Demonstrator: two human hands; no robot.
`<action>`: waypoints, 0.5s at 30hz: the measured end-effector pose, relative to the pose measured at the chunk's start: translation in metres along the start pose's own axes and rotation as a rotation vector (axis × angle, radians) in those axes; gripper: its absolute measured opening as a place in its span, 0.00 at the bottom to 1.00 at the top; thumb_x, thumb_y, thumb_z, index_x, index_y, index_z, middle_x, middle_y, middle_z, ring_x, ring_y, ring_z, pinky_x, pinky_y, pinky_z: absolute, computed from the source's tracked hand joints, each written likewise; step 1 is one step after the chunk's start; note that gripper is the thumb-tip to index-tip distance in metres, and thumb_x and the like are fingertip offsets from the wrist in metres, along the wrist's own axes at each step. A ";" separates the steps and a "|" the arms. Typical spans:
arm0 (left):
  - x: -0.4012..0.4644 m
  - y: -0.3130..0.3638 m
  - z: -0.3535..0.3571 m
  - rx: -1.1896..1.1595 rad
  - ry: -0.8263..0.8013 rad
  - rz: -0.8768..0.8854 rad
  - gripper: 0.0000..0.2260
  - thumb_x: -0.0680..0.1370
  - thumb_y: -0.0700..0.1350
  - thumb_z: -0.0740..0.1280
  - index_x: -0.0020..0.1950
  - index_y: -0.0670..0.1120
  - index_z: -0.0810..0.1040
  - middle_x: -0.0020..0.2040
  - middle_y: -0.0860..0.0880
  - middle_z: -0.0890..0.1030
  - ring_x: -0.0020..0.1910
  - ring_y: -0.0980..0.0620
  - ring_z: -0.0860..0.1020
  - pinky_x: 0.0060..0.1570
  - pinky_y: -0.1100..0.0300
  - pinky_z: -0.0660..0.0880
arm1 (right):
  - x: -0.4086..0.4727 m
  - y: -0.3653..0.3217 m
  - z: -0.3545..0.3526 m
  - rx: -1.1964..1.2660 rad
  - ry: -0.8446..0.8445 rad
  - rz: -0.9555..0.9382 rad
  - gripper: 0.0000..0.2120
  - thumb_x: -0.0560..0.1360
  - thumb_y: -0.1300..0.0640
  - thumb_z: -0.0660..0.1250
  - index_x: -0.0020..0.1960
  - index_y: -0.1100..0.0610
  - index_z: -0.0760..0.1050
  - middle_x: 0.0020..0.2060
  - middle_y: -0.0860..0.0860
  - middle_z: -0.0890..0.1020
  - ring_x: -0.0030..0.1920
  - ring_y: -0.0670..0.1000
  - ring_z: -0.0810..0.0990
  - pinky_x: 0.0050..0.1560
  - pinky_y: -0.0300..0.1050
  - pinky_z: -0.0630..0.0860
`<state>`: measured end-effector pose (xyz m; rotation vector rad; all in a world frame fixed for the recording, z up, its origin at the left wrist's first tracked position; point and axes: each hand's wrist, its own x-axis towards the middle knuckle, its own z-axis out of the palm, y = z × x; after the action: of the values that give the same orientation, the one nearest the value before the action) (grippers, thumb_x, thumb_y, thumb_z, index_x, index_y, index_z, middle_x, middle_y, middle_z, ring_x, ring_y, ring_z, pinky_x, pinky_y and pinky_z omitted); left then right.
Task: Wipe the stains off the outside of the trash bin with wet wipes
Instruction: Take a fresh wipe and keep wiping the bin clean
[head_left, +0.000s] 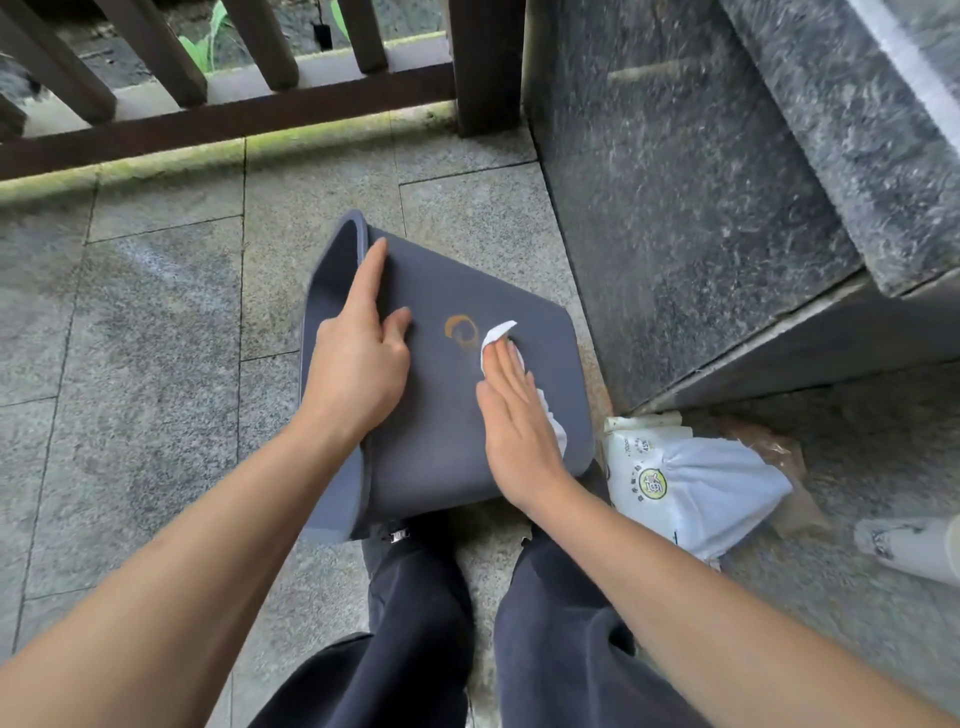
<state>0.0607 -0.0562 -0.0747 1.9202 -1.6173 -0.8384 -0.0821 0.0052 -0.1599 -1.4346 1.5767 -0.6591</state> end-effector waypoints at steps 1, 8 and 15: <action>0.001 0.002 0.000 0.001 0.004 0.003 0.28 0.83 0.43 0.63 0.80 0.61 0.58 0.49 0.53 0.73 0.32 0.77 0.68 0.39 0.71 0.60 | 0.007 -0.004 -0.004 0.028 -0.007 -0.020 0.29 0.81 0.48 0.40 0.81 0.53 0.47 0.74 0.35 0.47 0.74 0.33 0.42 0.64 0.21 0.31; -0.001 0.004 0.006 -0.061 0.013 -0.011 0.29 0.83 0.43 0.63 0.80 0.61 0.59 0.53 0.55 0.74 0.36 0.70 0.68 0.39 0.71 0.61 | 0.074 0.018 -0.051 0.110 0.073 0.247 0.24 0.86 0.52 0.42 0.81 0.52 0.49 0.81 0.45 0.51 0.80 0.44 0.48 0.75 0.39 0.42; 0.002 0.000 0.008 -0.085 0.008 0.000 0.29 0.82 0.42 0.64 0.79 0.62 0.58 0.58 0.60 0.70 0.38 0.83 0.65 0.43 0.74 0.60 | 0.017 0.048 -0.027 -0.132 0.070 0.235 0.24 0.84 0.57 0.43 0.78 0.64 0.55 0.79 0.58 0.55 0.80 0.57 0.51 0.79 0.54 0.46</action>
<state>0.0548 -0.0583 -0.0804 1.8620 -1.5516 -0.8837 -0.1280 -0.0069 -0.1918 -1.3048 1.8389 -0.4777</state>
